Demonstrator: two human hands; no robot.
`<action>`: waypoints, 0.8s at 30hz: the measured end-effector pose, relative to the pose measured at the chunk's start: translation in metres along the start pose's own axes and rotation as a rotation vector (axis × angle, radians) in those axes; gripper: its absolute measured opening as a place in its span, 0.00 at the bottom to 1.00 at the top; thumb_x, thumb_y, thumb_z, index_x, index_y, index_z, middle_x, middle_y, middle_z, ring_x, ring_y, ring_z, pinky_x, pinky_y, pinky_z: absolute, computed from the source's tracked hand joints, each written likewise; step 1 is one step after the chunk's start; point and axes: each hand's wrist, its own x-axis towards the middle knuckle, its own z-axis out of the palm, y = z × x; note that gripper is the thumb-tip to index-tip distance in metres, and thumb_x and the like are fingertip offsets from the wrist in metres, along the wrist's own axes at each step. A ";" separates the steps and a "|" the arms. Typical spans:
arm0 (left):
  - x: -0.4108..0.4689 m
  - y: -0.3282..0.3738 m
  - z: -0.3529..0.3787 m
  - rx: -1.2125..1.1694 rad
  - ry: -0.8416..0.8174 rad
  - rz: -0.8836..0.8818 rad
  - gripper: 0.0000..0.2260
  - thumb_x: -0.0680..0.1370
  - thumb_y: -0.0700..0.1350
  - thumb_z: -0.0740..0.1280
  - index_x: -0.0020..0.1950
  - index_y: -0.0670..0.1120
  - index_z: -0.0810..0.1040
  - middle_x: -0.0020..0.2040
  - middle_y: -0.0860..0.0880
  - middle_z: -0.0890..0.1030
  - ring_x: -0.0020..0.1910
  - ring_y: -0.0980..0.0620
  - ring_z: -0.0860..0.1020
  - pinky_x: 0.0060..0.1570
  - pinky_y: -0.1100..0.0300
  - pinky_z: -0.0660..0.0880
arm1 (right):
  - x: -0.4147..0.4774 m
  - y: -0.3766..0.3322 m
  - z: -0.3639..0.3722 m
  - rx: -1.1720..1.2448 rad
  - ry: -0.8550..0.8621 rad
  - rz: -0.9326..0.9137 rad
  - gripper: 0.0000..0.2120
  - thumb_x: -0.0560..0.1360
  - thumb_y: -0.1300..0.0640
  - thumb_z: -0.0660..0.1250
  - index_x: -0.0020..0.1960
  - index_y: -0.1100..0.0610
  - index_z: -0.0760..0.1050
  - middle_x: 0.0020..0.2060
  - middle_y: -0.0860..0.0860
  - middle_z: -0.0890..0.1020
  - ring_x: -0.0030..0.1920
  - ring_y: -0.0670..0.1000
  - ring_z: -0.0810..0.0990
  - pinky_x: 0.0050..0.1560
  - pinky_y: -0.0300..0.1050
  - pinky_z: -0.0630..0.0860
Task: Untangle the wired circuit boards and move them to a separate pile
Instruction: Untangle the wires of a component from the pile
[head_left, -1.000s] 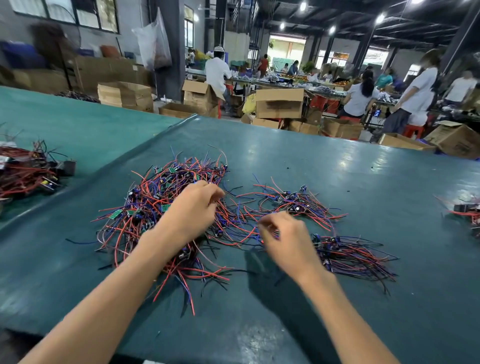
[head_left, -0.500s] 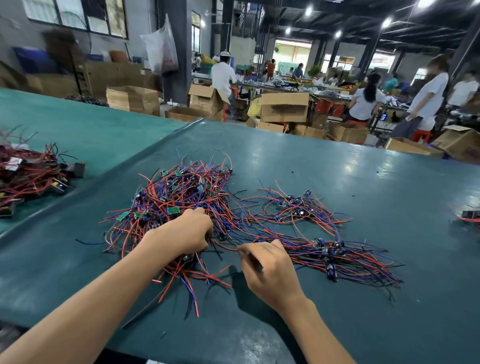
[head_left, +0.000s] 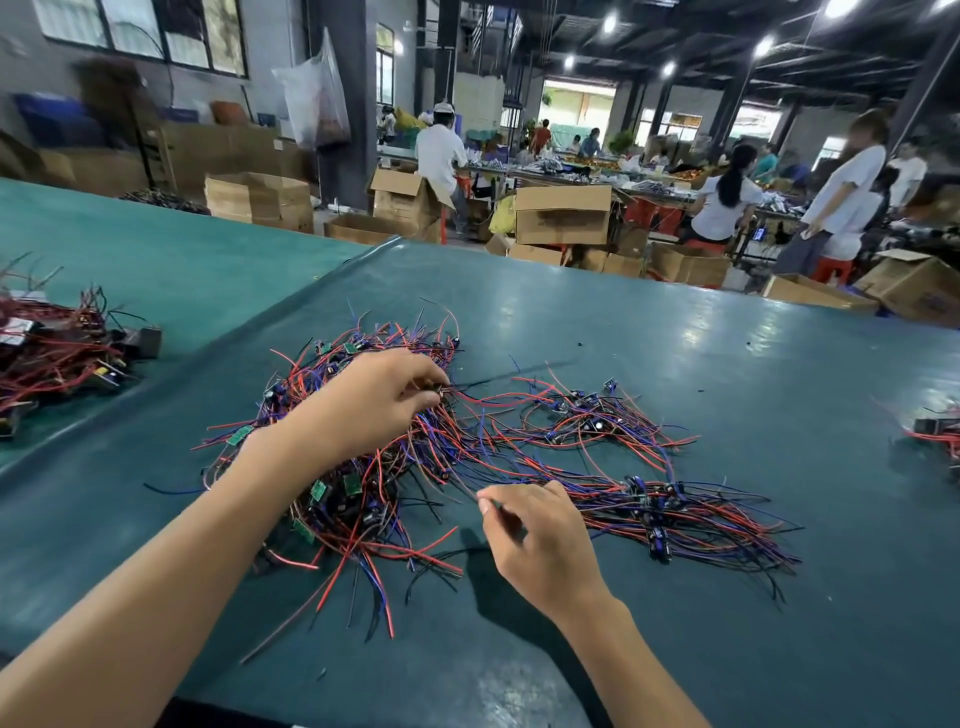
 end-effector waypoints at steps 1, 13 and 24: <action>0.001 0.003 -0.007 -0.052 0.029 -0.016 0.09 0.80 0.44 0.70 0.59 0.49 0.83 0.48 0.52 0.84 0.48 0.55 0.80 0.53 0.64 0.74 | 0.000 0.000 0.000 -0.001 -0.005 0.007 0.03 0.74 0.60 0.71 0.45 0.55 0.83 0.36 0.43 0.84 0.35 0.45 0.78 0.45 0.50 0.70; -0.012 0.018 -0.007 -1.220 -0.267 -0.283 0.16 0.77 0.45 0.68 0.61 0.37 0.81 0.54 0.39 0.85 0.44 0.51 0.85 0.44 0.60 0.81 | 0.001 -0.004 -0.002 0.077 -0.022 0.110 0.02 0.74 0.60 0.72 0.45 0.54 0.83 0.36 0.42 0.83 0.35 0.43 0.77 0.46 0.49 0.72; 0.004 0.030 0.041 -0.890 -0.148 -0.306 0.06 0.77 0.43 0.74 0.52 0.44 0.84 0.43 0.44 0.86 0.39 0.53 0.82 0.38 0.62 0.77 | 0.001 -0.002 -0.002 0.157 0.041 0.244 0.04 0.75 0.57 0.69 0.47 0.52 0.83 0.36 0.30 0.77 0.36 0.36 0.75 0.45 0.46 0.76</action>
